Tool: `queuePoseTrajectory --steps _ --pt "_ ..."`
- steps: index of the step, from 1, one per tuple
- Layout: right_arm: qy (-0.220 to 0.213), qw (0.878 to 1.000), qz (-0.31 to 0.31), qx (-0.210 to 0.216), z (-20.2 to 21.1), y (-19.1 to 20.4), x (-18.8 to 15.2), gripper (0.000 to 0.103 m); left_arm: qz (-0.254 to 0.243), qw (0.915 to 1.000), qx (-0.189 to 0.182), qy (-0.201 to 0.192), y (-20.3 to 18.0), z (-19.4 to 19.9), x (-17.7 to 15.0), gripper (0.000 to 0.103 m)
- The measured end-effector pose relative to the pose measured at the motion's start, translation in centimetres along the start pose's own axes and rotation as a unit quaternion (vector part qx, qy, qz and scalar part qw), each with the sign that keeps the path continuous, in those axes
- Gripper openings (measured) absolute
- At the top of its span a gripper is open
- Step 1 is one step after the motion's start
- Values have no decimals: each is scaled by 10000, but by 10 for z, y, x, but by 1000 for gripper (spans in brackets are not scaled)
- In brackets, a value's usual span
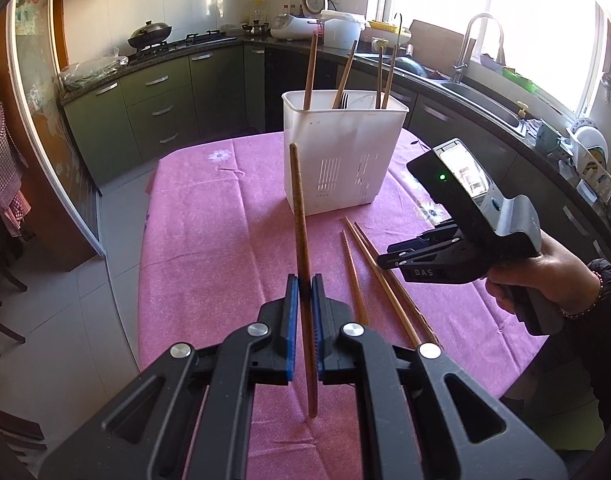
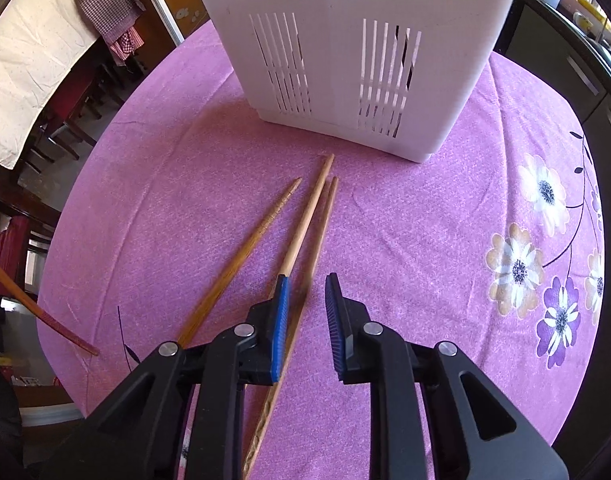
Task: Organize utensils
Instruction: 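Grasp a wooden chopstick with the right tool and lift it upright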
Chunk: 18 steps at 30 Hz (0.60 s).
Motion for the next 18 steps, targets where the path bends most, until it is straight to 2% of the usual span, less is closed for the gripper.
queuePoseTrajectory --steps 8,9,14,18 --pt "39 9997 127 -192 -12 14 11 14 -45 10000 -22 12 0 2 -6 7" --pt "20 9996 147 -229 -13 15 13 11 -53 10000 -24 15 0 3 -7 7" --pt "-139 9988 222 -413 -13 21 17 7 -31 10000 -24 11 1 4 -7 7" --pt "-362 9988 112 -298 5 10 13 7 -29 10000 -3 -4 1 6 -7 7"
Point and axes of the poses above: each gripper's, at about its wrist camera, not at the fingertips, and z roughly against the way its jaws point, y to its left, x to its top, the point moved 2 cm from there along -z, roughly the way its jaws point, and after that the axes turned 15 degrees about -x, right-handed, at the moved point
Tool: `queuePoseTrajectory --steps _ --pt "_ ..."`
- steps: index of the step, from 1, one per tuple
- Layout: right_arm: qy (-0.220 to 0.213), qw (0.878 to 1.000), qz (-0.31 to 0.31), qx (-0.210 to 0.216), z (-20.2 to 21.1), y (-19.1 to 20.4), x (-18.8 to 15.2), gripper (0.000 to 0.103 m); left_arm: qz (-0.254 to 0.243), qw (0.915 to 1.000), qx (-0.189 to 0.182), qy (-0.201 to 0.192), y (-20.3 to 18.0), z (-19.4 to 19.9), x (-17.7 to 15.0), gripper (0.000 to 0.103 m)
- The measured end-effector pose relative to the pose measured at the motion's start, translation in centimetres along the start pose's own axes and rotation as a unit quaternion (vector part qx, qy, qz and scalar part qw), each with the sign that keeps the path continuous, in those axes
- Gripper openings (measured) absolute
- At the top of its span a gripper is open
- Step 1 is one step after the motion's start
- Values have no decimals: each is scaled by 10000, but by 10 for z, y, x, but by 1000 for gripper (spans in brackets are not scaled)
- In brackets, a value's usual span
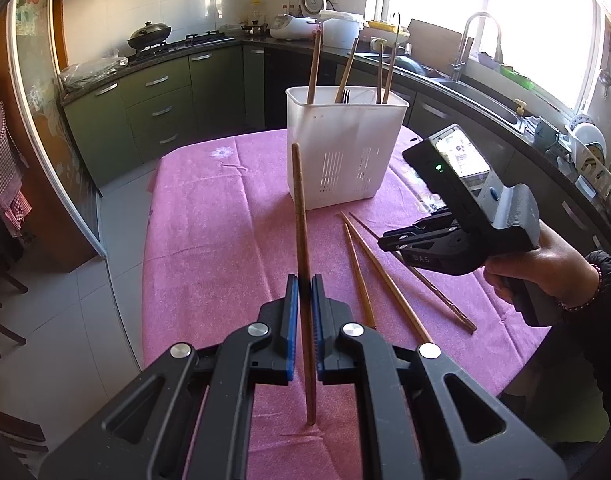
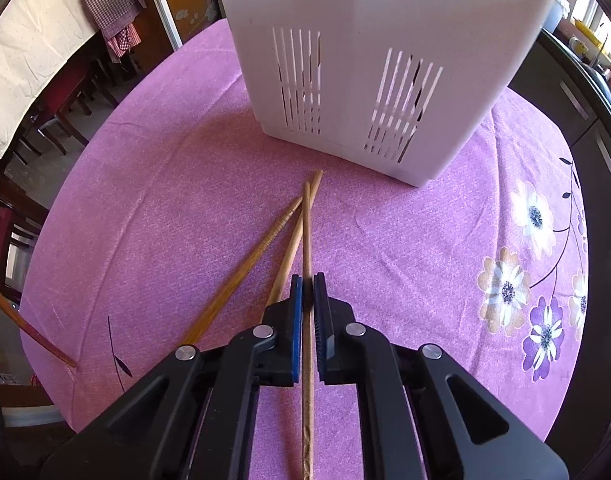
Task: Organize utensils
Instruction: 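Grasp a wooden chopstick with the right tool and lift it upright, then carry chopsticks to the white holder and drop them in with both tools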
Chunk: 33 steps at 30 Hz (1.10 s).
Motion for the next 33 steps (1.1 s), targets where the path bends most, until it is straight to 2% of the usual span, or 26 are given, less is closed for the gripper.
queuePoseTrajectory --steps 4,8,14,18,25,30,33 --pt "-404 9990 -152 83 35 -19 -7 6 -3 10000 15 -38 0 3 1 7" --pt "-993 9946 -269 131 82 -34 -21 6 3 10000 33 -56 0 7 0 7" --pt "-1674 9848 -409 198 144 -51 -61 6 -17 9999 66 -117 -3 14 -2 7" --pt "-1820 9819 -482 213 161 -59 -86 6 -72 9998 95 -149 -7 18 -3 7" --pt "-1904 9796 -598 235 174 -68 -110 7 -110 9998 107 -88 -13 20 -5 7" --pt "-1912 9793 -620 253 175 -70 -113 6 155 9995 -105 254 -7 0 -1 7" --pt "-1929 9790 -599 264 176 -68 -115 7 348 9971 -181 648 2 -30 6 7"
Point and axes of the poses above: each gripper's, at about its wrist camera, not at the fingertips, and z roughly against the way its jaws point, y to its left, x to its top, the point moved 2 cm from there along -z, roughly the way its jaws point, and after that the axes turned 15 degrees about -x, right-handed, at the moved point
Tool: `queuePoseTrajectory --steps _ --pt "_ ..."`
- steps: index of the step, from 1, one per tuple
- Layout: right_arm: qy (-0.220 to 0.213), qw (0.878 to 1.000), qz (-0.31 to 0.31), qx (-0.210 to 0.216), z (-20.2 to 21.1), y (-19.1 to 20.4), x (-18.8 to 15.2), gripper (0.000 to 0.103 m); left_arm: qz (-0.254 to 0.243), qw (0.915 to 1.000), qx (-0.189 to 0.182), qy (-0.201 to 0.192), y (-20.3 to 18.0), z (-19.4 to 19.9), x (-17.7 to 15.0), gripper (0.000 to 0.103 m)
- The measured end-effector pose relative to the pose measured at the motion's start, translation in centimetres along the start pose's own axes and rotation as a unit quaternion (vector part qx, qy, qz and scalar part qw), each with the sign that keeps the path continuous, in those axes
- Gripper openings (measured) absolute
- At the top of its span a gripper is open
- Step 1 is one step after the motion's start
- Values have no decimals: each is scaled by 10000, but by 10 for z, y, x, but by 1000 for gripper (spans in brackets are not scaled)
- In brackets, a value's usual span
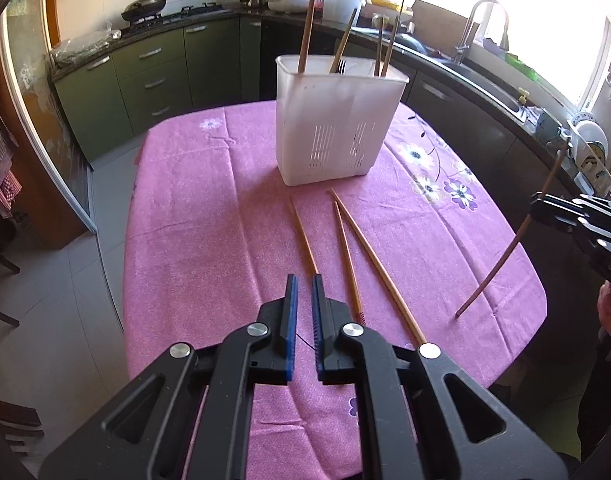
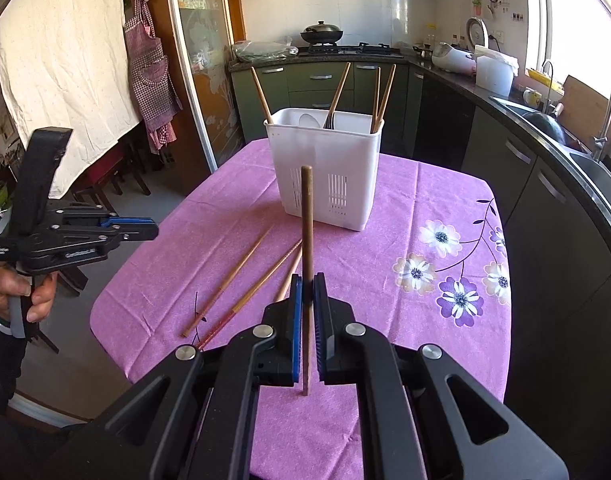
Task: Organize utensils
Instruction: 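Carry chopsticks to the white holder and drop them in with both tools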
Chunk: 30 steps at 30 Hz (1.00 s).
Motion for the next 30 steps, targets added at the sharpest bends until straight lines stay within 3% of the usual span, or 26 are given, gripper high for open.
queuePoseTrajectory --steps 6,12,16,27,30 --pt "5 10000 2 34 1 0 -1 6 503 9952 -44 835 14 -76 25 7" --pt "38 10000 -35 47 2 -5 -2 7 568 9910 298 1178 18 -122 48 7" --pt "48 10000 -60 53 0 -9 -2 7 731 9877 262 1359 22 -139 52 7" --pt "64 9999 -30 115 -1 -8 -2 7 817 9817 593 1615 27 -161 55 8" --pt "65 9999 -14 116 0 -7 -3 7 851 9824 489 1590 27 -160 56 7"
Point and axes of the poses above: each gripper's, at about its wrist camera, not at the fingertips, and z roughly against the way its jaws point, y to its left, x to its top, the point moved 2 cm from there along -z, roughly the way its jaws point, and after that the axes turned 15 degrees about -x, right-handed, at the moved point
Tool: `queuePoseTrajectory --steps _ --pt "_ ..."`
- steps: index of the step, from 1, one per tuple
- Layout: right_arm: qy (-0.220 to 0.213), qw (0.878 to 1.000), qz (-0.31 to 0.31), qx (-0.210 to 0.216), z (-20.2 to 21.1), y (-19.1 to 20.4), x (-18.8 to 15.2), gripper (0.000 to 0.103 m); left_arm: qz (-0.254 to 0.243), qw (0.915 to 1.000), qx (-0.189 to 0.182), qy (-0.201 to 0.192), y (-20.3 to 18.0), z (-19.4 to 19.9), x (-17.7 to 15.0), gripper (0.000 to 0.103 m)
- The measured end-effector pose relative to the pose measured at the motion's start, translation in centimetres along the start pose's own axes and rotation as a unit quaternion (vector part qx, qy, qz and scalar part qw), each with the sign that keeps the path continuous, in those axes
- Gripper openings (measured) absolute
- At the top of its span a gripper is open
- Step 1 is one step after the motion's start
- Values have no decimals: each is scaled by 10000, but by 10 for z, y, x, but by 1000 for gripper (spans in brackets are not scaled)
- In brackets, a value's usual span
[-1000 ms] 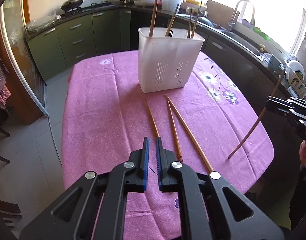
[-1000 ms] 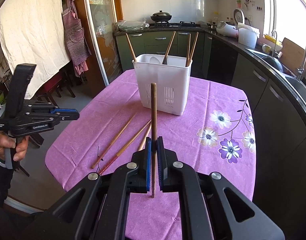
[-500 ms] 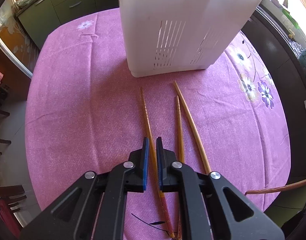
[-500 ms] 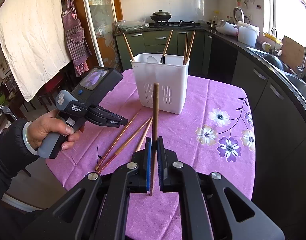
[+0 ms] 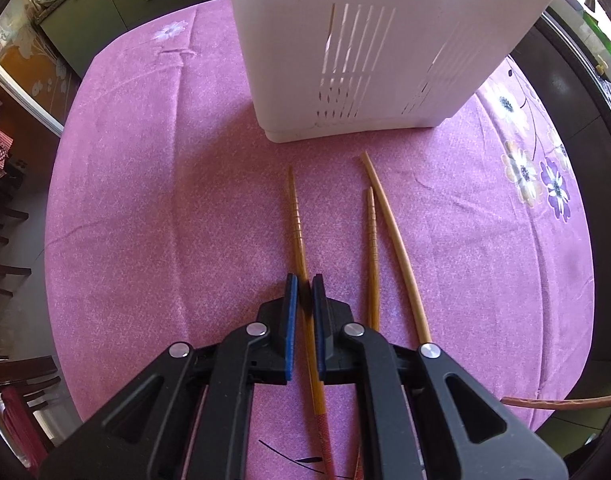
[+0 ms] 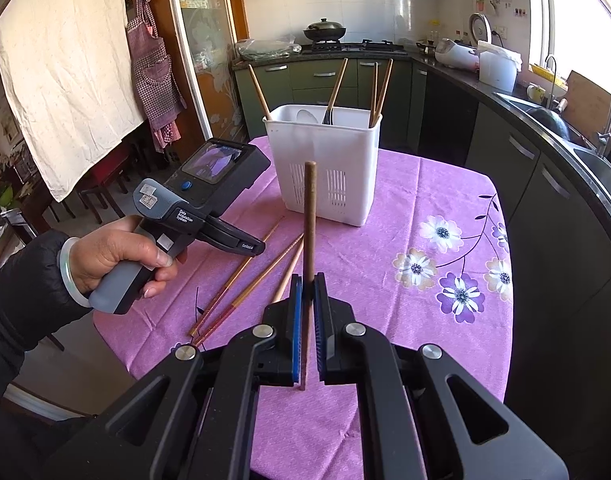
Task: Organize utensils
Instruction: 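Carry chopsticks to the white holder and drop them in with both tools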
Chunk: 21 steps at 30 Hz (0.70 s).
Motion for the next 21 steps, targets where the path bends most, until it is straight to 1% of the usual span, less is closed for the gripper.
queuePoseTrajectory --steps 3,6,8,11,14,16,19,21 --pt "2 10000 12 3 1 0 -1 7 -48 9998 -17 -214 3 14 -5 6" --pt "18 10000 2 -22 1 -2 -1 7 -191 9979 -109 -602 3 45 -16 6" --pt "20 10000 -4 -29 1 -4 -2 7 -302 9952 -201 -904 1 70 -25 6" --pt "25 10000 -24 -45 2 -5 -4 7 -523 9881 -237 -1426 -5 110 -45 6" --pt "47 10000 -49 -55 1 -7 -5 7 -742 9793 -234 -1869 -13 139 -68 6" --pt "64 9999 -44 -64 1 -6 -6 7 -861 9745 -231 -2061 -17 150 -85 6" --pt "78 9999 -14 -75 1 -3 -7 7 -987 9694 -255 -2232 -19 160 -105 6" --pt "87 9999 13 -77 2 -1 -8 7 -1094 9657 -177 -2346 -20 163 -115 6"
Point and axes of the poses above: each gripper's, at about its wrist camera, not at the fingertips, and z roughly against the way its jaws point, y to its left, x to its top, the point moved 2 cm from there along -z, roughly the way its jaws point, and after that the axes turned 15 degrees about -x, right-handed, at the moved point
